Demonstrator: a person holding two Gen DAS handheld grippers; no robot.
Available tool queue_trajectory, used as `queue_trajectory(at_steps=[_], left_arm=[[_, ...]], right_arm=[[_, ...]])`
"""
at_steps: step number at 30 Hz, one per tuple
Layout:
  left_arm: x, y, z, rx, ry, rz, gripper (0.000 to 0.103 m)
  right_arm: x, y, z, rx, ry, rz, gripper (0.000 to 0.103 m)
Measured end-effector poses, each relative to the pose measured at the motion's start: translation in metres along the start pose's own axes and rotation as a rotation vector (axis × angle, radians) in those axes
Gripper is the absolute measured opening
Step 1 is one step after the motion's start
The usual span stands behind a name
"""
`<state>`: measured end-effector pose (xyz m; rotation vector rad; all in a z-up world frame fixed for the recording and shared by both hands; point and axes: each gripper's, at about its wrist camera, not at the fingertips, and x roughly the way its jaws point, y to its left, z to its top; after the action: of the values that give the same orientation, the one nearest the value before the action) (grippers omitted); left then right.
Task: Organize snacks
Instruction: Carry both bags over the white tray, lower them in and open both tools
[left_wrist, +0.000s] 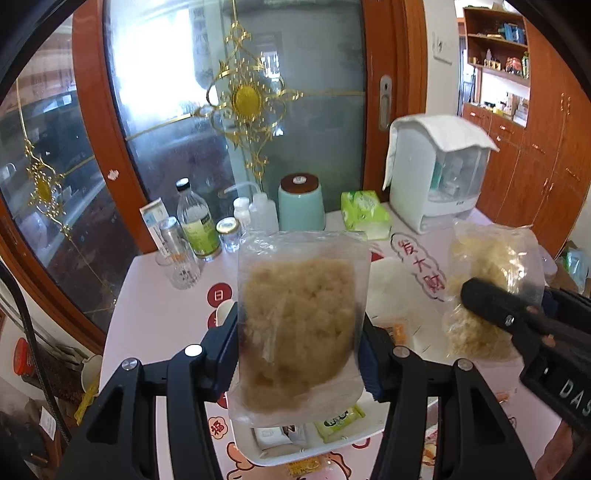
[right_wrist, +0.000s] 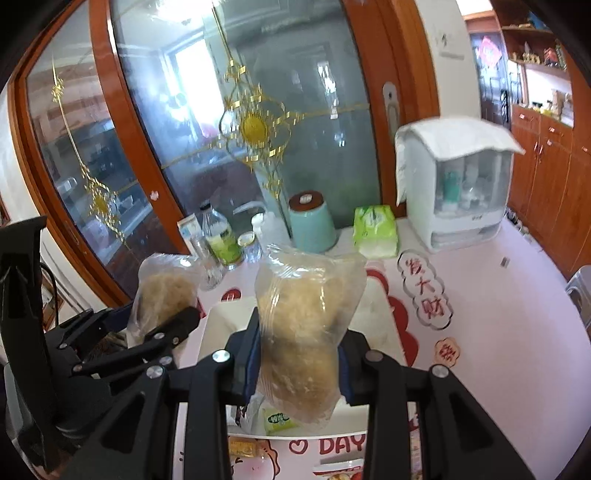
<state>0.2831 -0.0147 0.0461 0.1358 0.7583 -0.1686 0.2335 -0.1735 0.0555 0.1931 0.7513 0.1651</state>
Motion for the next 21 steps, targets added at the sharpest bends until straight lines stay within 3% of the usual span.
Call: queue_trajectory(at_steps=[4,6,8,10,21], left_arm=[[0.03,0.002,-0.007,-0.001,0.054,0.007,0.054],[0.046,0.001,-0.01,0.007,0.09,0.009,0.063],[0.055,0.003,-0.013,0.009,0.102,0.048,0.081],[0.06,0.006,-0.017,-0.003,0.109,0.068,0.087],[0.056,0.021,-0.025,-0.068,0.128,0.073,0.087]], right_arm=[[0.031,-0.001,-0.006,-0.001,0.074,-0.001,0.035],[0.05,-0.003,-0.01,-0.005,0.13,0.002,0.036],[0.065,-0.006,-0.015,0.006,0.18,0.009,0.038],[0.073,-0.011,-0.021,0.025,0.208,0.014,0.041],[0.065,-0.018,-0.029,0.038,0.202,0.03,0.047]])
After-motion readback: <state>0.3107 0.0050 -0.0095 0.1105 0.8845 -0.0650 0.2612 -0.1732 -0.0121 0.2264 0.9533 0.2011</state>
